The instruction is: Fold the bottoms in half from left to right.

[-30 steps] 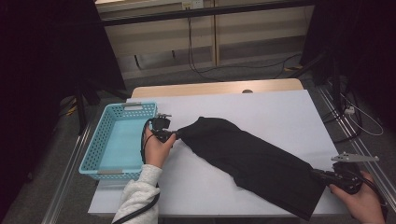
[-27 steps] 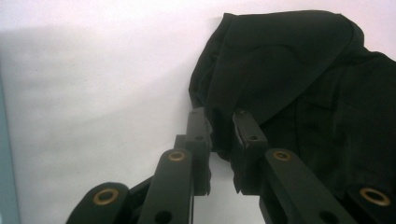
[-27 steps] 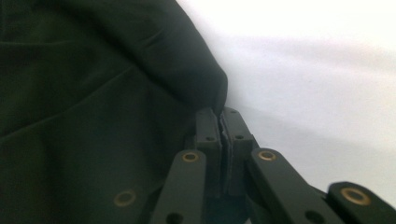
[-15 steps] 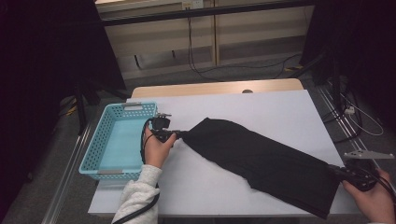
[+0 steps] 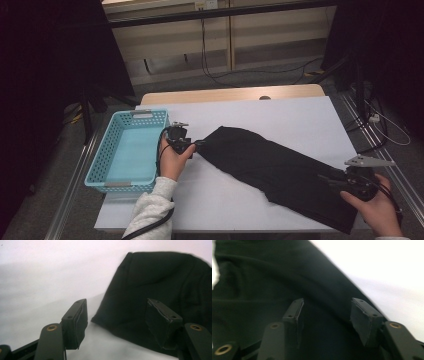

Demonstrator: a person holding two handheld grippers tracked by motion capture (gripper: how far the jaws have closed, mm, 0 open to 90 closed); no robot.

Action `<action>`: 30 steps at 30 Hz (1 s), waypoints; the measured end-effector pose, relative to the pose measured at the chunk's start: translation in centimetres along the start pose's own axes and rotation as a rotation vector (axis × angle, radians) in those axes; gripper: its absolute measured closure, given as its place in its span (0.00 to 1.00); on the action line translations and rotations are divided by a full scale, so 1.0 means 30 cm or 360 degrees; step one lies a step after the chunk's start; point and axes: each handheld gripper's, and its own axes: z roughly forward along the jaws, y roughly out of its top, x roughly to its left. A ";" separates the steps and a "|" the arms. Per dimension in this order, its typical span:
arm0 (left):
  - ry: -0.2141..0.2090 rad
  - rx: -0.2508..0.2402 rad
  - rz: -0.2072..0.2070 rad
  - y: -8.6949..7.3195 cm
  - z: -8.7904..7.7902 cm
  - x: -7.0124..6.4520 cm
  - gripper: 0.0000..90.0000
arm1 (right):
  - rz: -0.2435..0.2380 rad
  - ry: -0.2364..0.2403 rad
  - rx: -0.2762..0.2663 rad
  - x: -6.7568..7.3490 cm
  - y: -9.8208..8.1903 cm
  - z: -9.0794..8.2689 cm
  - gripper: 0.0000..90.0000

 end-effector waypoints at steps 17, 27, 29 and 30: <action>-0.0039 0.0112 -0.0031 -0.021 0.045 0.000 0.70 | -0.0128 0.0168 -0.0034 0.149 0.070 0.108 0.37; -0.0078 0.0177 -0.0159 -0.015 -0.012 0.011 0.96 | -0.0119 0.0158 -0.0025 0.130 0.049 0.101 0.36; -0.0064 0.0178 -0.0165 -0.018 -0.034 0.006 0.95 | -0.0122 0.0161 -0.0016 0.131 0.050 0.104 0.36; -0.0058 0.0166 -0.0162 -0.019 -0.043 0.002 0.95 | -0.0121 0.0162 -0.0021 0.132 0.052 0.105 0.36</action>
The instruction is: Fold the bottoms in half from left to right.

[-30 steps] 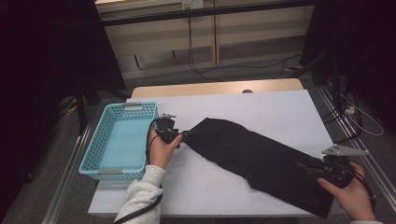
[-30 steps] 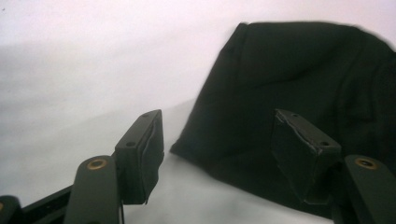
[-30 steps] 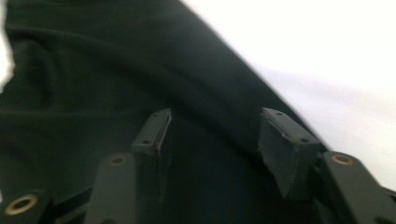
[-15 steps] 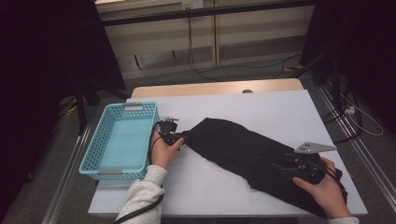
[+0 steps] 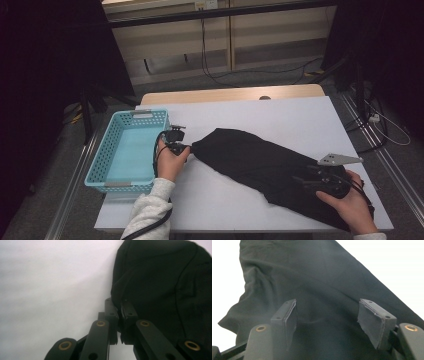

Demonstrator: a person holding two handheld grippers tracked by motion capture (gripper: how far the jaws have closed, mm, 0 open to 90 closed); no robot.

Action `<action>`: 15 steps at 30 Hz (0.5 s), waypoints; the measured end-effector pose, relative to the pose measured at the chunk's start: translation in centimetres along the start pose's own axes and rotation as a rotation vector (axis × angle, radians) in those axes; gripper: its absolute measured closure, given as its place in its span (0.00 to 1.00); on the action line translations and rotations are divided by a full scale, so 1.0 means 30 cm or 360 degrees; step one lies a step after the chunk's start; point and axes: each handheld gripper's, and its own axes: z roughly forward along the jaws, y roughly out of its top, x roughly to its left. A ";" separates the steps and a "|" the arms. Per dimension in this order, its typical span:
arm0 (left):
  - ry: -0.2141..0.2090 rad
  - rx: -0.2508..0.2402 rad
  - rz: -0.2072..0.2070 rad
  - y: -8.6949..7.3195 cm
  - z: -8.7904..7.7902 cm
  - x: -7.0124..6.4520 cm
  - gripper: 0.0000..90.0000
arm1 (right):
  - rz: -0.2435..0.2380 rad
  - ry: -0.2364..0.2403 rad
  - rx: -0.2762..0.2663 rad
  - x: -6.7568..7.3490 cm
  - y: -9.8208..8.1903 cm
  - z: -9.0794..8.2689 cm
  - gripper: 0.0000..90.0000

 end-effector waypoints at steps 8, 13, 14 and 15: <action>0.0036 -0.0150 0.0093 0.031 -0.003 -0.008 0.54 | 0.0003 0.0020 -0.0025 -0.003 0.008 -0.007 0.35; -0.0020 -0.0162 0.0137 0.069 0.044 0.003 0.57 | 0.0014 0.0046 -0.0017 -0.002 0.005 -0.006 0.35; -0.0012 -0.0163 0.0160 0.074 0.062 0.004 0.57 | 0.0011 0.0052 -0.0013 -0.002 0.005 -0.003 0.35; -0.0029 -0.0148 0.0155 0.079 0.081 0.008 0.60 | 0.0012 0.0057 -0.0003 0.000 0.005 0.000 0.35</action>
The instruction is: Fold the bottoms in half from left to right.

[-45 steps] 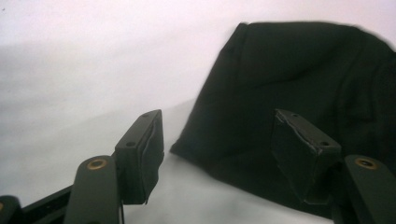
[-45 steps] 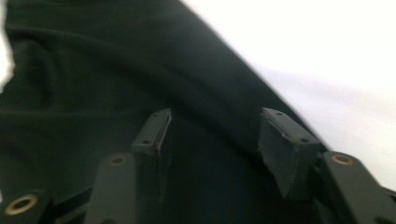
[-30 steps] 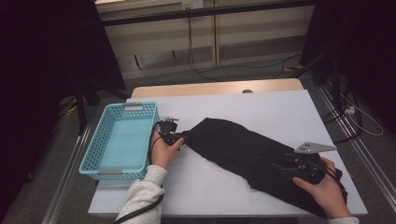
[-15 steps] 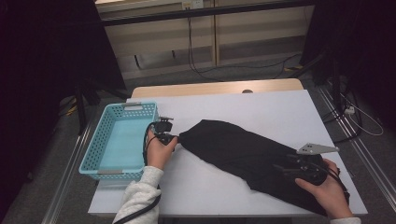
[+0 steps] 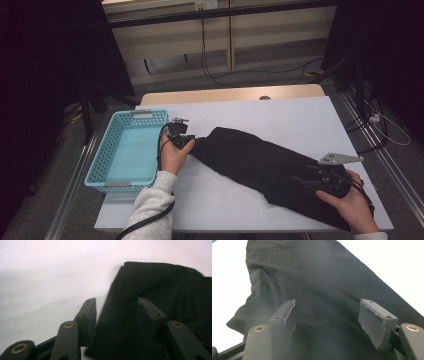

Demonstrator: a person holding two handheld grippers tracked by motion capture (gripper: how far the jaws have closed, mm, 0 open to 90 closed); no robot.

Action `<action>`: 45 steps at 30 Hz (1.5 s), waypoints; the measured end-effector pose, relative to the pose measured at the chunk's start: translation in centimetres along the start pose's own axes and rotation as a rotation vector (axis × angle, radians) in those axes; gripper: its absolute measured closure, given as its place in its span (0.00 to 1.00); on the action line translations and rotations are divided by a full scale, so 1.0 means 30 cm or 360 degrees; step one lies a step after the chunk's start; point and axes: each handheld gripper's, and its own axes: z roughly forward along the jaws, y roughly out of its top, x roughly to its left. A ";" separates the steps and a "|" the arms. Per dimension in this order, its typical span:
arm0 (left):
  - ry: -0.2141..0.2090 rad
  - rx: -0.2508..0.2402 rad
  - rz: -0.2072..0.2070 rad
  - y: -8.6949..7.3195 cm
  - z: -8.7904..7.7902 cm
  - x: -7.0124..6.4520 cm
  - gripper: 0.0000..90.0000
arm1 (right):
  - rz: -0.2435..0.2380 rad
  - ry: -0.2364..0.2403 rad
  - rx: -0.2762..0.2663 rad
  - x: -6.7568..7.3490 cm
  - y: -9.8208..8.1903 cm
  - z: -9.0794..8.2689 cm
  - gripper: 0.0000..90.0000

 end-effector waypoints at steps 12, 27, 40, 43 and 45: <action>-0.0052 0.0000 0.0093 0.052 0.125 -0.005 0.71 | -0.0022 0.0041 0.0025 0.014 0.015 0.027 0.35; -0.0040 -0.0008 0.0061 0.093 0.114 -0.026 0.98 | -0.0030 0.0066 0.0019 0.018 0.030 0.041 0.35; 0.0064 -0.0037 0.0038 0.095 0.054 0.020 0.60 | -0.0014 0.0070 0.0010 0.014 0.021 0.035 0.33; 0.0082 -0.0017 0.0037 0.069 0.033 0.027 0.58 | -0.0021 0.0078 0.0010 0.019 0.020 0.034 0.32; 0.0098 -0.0016 0.0047 0.051 0.023 0.030 0.56 | -0.0030 0.0083 0.0009 0.023 0.020 0.032 0.32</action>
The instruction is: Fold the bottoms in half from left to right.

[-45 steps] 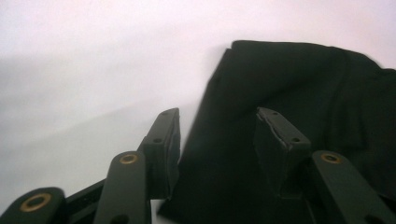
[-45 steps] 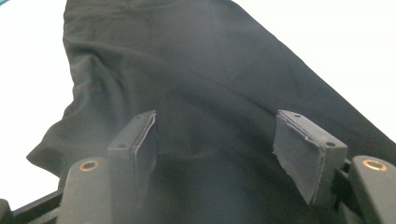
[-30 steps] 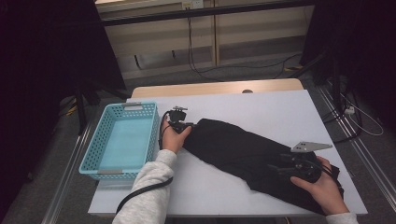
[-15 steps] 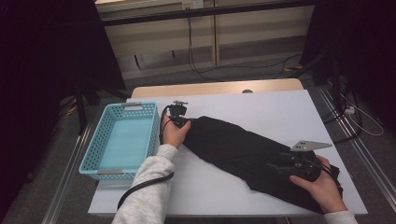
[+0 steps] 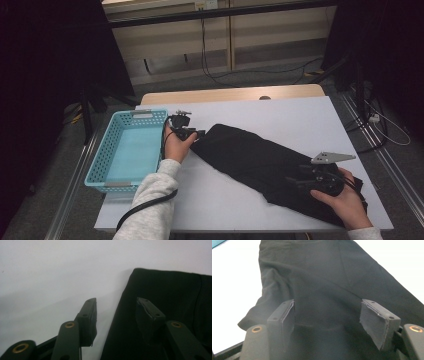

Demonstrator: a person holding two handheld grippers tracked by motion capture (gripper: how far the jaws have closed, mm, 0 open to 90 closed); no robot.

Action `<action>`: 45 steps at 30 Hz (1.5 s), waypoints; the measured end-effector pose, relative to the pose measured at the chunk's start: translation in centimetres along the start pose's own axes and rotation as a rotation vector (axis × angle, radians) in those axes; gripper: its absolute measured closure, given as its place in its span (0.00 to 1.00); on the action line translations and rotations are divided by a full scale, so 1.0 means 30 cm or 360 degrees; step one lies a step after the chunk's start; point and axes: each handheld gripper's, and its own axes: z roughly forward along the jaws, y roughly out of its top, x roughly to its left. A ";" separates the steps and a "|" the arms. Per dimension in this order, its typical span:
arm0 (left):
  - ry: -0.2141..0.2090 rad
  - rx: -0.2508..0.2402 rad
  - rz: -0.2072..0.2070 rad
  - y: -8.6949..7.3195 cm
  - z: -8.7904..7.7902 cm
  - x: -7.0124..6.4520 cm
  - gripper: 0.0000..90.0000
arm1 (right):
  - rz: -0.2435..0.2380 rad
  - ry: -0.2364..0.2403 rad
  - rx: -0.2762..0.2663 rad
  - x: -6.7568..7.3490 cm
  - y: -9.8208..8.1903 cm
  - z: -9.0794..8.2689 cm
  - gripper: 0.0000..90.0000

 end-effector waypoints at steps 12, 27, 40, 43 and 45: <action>0.0002 0.0049 0.0012 -0.080 -0.041 -0.020 0.30 | -0.0005 -0.0025 -0.0030 0.005 0.008 -0.012 0.32; 0.0106 -0.0065 0.0159 -0.169 -0.002 -0.072 0.23 | -0.0028 -0.0010 -0.0001 0.013 0.010 0.005 0.31; 0.0124 0.0005 0.0122 -0.157 -0.015 -0.086 0.37 | -0.0033 -0.0023 0.0008 0.011 0.003 0.001 0.31; 0.0106 0.0024 0.0129 -0.156 -0.017 -0.084 0.41 | -0.0035 -0.0030 0.0012 0.010 0.005 -0.001 0.31; 0.0100 0.0031 0.0115 -0.153 -0.017 -0.085 0.42 | -0.0031 -0.0032 0.0006 0.013 0.006 -0.004 0.31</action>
